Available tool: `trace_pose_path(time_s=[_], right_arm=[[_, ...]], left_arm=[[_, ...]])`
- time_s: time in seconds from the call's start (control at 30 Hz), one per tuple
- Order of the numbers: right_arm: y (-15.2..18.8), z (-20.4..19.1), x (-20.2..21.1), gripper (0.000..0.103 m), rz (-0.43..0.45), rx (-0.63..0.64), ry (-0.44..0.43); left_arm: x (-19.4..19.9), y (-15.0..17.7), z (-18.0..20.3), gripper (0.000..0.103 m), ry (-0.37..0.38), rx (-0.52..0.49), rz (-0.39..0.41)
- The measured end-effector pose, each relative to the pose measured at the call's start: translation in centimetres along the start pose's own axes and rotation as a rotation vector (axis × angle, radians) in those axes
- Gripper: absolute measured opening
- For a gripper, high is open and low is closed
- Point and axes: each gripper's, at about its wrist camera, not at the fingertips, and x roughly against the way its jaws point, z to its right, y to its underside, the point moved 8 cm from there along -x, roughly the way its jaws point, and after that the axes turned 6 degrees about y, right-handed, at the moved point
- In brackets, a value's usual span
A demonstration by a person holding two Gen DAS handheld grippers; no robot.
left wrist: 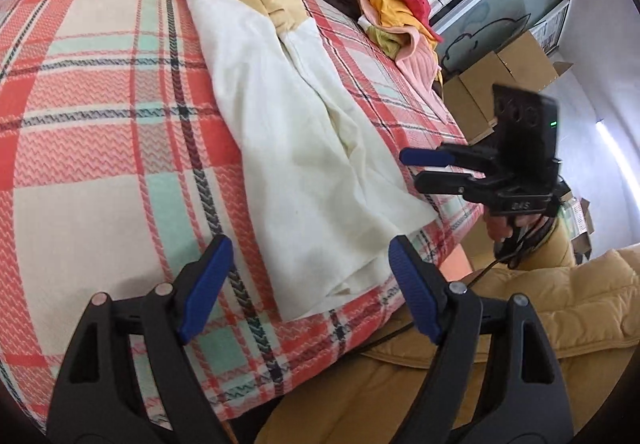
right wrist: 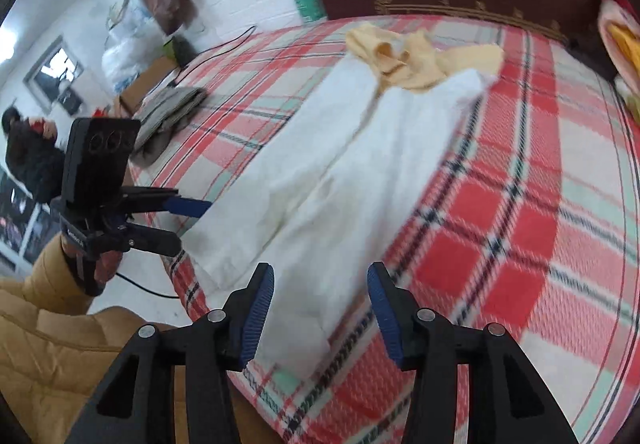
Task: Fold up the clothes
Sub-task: 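Grasp the shirt hem with both grippers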
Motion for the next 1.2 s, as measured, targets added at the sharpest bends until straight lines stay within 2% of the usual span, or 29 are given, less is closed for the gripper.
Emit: trace_pose_path(time_s=[0.17, 0.33, 0.37, 0.4, 0.43, 0.5, 0.57, 0.63, 0.77, 0.83, 0.93, 1.03, 1.2], right_arm=[[2.3, 0.6, -0.5, 0.051, -0.027, -0.104, -0.095], [2.3, -1.7, -1.7, 0.049, -0.038, -0.081, -0.202], [2.3, -2.0, -2.0, 0.044, -0.042, -0.079, -0.216], [2.2, -1.8, -2.2, 0.028, -0.046, -0.09, -0.216], [2.3, -1.4, -2.3, 0.016, -0.051, -0.104, -0.216], [2.4, -0.8, -2.5, 0.012, -0.059, -0.131, -0.217], [2.3, -0.7, -2.1, 0.01, -0.051, -0.142, -0.23], [1.9, -0.6, -1.2, 0.01, -0.028, -0.166, -0.271], [0.1, -0.7, 0.7, 0.01, 0.028, -0.186, -0.33], [-1.3, -0.6, 1.7, 0.01, 0.062, -0.19, -0.353], [-4.1, -0.2, 2.9, 0.01, 0.112, -0.192, -0.373], [-7.8, 0.7, 3.5, 0.01, 0.156, -0.202, -0.392], [-14.2, 3.8, 3.7, 0.01, 0.21, -0.248, -0.367]], left_arm=[[-1.4, 0.3, 0.1, 0.081, 0.031, 0.025, -0.042], [-2.4, 0.2, 0.1, 0.08, 0.062, 0.07, -0.058], [-2.6, 0.2, -0.1, 0.071, 0.042, 0.074, -0.064], [-2.7, 0.1, -0.3, 0.056, 0.021, 0.079, -0.07], [-2.8, 0.0, -0.5, 0.048, 0.001, 0.083, -0.076], [-3.0, -0.1, -1.1, 0.029, -0.031, 0.105, -0.085], [-3.0, -0.3, -1.5, 0.021, -0.052, 0.128, -0.086], [-2.9, -0.5, -1.3, 0.019, -0.036, 0.152, -0.086], [-2.4, -1.9, -0.3, 0.016, 0.081, 0.216, -0.061], [-1.7, -3.3, 0.2, 0.017, 0.14, 0.235, -0.031], [-0.6, -6.3, 0.9, 0.016, 0.182, 0.236, 0.013], [0.8, -9.9, 1.0, 0.017, 0.206, 0.24, 0.067], [2.5, -16.7, 0.2, 0.017, 0.157, 0.21, 0.153]])
